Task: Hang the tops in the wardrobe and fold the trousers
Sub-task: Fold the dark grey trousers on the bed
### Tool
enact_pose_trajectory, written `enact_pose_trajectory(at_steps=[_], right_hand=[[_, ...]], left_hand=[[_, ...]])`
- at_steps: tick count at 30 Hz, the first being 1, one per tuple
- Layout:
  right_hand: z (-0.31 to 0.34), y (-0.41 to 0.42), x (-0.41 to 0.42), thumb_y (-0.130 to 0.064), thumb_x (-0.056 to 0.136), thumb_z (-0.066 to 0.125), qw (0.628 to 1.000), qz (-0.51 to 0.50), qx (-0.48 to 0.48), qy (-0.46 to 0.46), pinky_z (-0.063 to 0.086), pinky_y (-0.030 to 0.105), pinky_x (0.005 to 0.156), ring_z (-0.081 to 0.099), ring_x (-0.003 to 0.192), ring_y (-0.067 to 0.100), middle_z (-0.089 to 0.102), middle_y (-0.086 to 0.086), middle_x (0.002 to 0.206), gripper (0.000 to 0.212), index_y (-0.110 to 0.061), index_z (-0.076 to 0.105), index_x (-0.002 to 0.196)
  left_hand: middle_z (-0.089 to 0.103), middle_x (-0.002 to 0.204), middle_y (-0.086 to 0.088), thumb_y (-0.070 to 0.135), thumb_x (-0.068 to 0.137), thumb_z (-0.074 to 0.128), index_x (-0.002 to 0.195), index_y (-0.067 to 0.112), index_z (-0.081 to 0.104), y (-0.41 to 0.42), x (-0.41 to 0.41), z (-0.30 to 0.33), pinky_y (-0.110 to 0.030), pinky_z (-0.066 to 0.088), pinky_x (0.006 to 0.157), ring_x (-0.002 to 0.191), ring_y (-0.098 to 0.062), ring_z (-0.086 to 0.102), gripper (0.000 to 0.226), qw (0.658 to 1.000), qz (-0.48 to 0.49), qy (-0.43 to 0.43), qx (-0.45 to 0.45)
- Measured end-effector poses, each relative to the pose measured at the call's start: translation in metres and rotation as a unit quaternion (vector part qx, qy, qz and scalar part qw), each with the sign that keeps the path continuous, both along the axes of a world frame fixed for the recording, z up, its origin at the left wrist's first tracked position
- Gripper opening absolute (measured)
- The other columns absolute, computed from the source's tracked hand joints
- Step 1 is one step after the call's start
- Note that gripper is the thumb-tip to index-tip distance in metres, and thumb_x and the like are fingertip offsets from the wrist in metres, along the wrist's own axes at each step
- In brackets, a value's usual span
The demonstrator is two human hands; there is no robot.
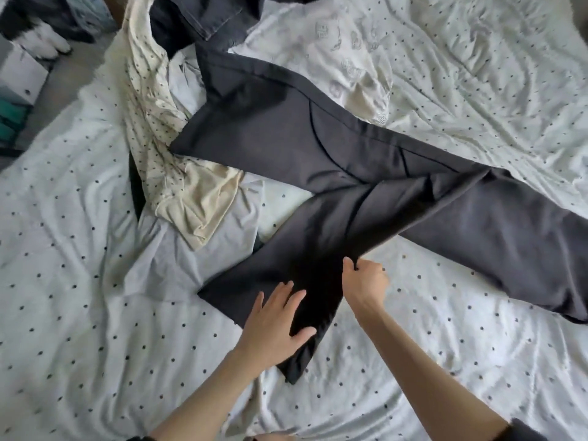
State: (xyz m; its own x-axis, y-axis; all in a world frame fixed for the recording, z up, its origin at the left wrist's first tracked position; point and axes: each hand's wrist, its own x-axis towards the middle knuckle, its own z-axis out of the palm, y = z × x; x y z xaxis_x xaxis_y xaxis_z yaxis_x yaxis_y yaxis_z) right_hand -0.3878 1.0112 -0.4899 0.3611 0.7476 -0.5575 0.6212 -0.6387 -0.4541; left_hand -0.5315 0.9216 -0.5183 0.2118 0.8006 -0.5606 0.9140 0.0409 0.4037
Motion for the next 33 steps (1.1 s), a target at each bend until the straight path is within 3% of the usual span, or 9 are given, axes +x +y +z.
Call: enact_pose_trajectory(at_steps=[4, 6, 8, 11, 16, 21, 25, 30, 33], right_hand=[[0.018, 0.009, -0.010, -0.024, 0.094, 0.049, 0.997, -0.023, -0.031, 0.063, 0.053, 0.032, 0.058, 0.062, 0.055, 0.019, 0.068, 0.021, 0.070, 0.036, -0.002, 0.055, 0.067], [0.026, 0.019, -0.016, -0.019, 0.093, 0.052, 0.991, -0.058, -0.034, 0.116, 0.058, 0.038, 0.072, 0.069, 0.061, 0.021, 0.071, 0.017, 0.071, 0.031, 0.004, 0.062, 0.074], [0.033, 0.034, -0.019, -0.015, 0.091, 0.054, 0.986, -0.077, -0.028, 0.144, 0.057, 0.042, 0.078, 0.071, 0.063, 0.025, 0.068, 0.010, 0.058, 0.029, 0.002, 0.060, 0.068], [0.045, 0.056, -0.023, -0.012, 0.089, 0.055, 0.978, -0.108, -0.020, 0.177, 0.058, 0.040, 0.077, 0.069, 0.054, 0.022, 0.065, 0.008, 0.048, 0.026, 0.005, 0.062, 0.071], [0.067, 0.108, -0.039, -0.011, 0.087, 0.060, 0.947, -0.191, 0.010, 0.259, 0.060, 0.035, 0.067, 0.070, 0.062, 0.029, 0.070, 0.022, 0.069, 0.020, 0.008, 0.067, 0.080], [0.081, 0.175, -0.059, -0.013, 0.091, 0.059, 0.913, -0.236, 0.042, 0.331, 0.057, 0.029, 0.054, 0.069, 0.062, 0.023, 0.070, 0.013, 0.073, 0.013, -0.003, 0.060, 0.083], [0.079, 0.218, -0.076, -0.007, 0.093, 0.054, 0.868, -0.262, 0.117, 0.406, 0.058, 0.026, 0.063, 0.063, 0.072, 0.019, 0.064, 0.005, 0.081, 0.006, -0.007, 0.060, 0.096], [0.037, 0.212, -0.093, -0.012, 0.092, 0.049, 0.965, 0.004, 0.198, 0.174, 0.043, 0.027, 0.095, 0.058, 0.098, 0.014, 0.061, 0.001, 0.114, 0.032, -0.015, 0.058, 0.123], [0.021, 0.202, -0.103, -0.012, 0.094, 0.050, 0.941, 0.196, 0.272, 0.054, 0.037, 0.027, 0.096, 0.052, 0.114, 0.022, 0.053, 0.003, 0.130, 0.035, -0.014, 0.055, 0.129]], left_hand=[[0.024, 0.154, -0.004, 0.057, 0.082, 0.057, 0.146, 0.018, 0.020, -0.006, 0.026, 0.003, -0.044, 0.023, 0.115, 0.143, -0.020, 0.022, 0.084, 0.997, 0.068, -0.028, -0.002], [0.058, 0.122, -0.009, 0.040, 0.068, 0.078, 0.128, 0.011, 0.041, 0.005, 0.027, 0.006, -0.037, 0.053, 0.084, 0.109, -0.024, 0.060, 0.076, 0.995, 0.087, -0.013, 0.056], [0.061, 0.096, -0.005, 0.025, 0.069, 0.078, 0.112, 0.009, 0.050, 0.023, 0.016, 0.019, -0.028, 0.050, 0.059, 0.080, -0.020, 0.064, 0.053, 0.992, 0.091, 0.032, 0.085], [0.055, 0.114, -0.003, 0.022, 0.093, 0.045, 0.117, 0.015, 0.049, 0.058, -0.023, 0.039, -0.030, 0.043, 0.072, 0.103, -0.022, 0.057, 0.026, 0.981, 0.142, 0.101, 0.084], [0.065, 0.107, -0.004, 0.020, 0.092, 0.048, 0.108, 0.020, 0.061, 0.140, -0.097, 0.082, -0.033, 0.043, 0.078, 0.099, -0.027, 0.061, 0.021, 0.967, 0.146, 0.167, 0.127], [0.060, 0.109, -0.001, 0.026, 0.094, 0.052, 0.109, 0.022, 0.063, 0.239, -0.130, 0.123, -0.039, 0.028, 0.096, 0.111, -0.023, 0.050, 0.019, 0.924, 0.125, 0.193, 0.305], [0.058, 0.116, -0.007, 0.016, 0.085, 0.064, 0.118, 0.017, 0.061, 0.304, -0.149, 0.121, -0.048, 0.028, 0.100, 0.116, -0.029, 0.047, 0.033, 0.857, 0.148, 0.129, 0.477], [0.039, 0.140, -0.013, 0.016, 0.088, 0.061, 0.142, 0.012, 0.035, 0.306, -0.176, 0.075, -0.049, 0.034, 0.103, 0.129, -0.033, 0.037, 0.060, 0.909, 0.223, 0.054, 0.347], [0.047, 0.133, -0.016, 0.020, 0.092, 0.056, 0.136, 0.008, 0.042, 0.278, -0.194, 0.037, -0.041, 0.037, 0.099, 0.122, -0.032, 0.045, 0.048, 0.931, 0.284, 0.011, 0.230]])
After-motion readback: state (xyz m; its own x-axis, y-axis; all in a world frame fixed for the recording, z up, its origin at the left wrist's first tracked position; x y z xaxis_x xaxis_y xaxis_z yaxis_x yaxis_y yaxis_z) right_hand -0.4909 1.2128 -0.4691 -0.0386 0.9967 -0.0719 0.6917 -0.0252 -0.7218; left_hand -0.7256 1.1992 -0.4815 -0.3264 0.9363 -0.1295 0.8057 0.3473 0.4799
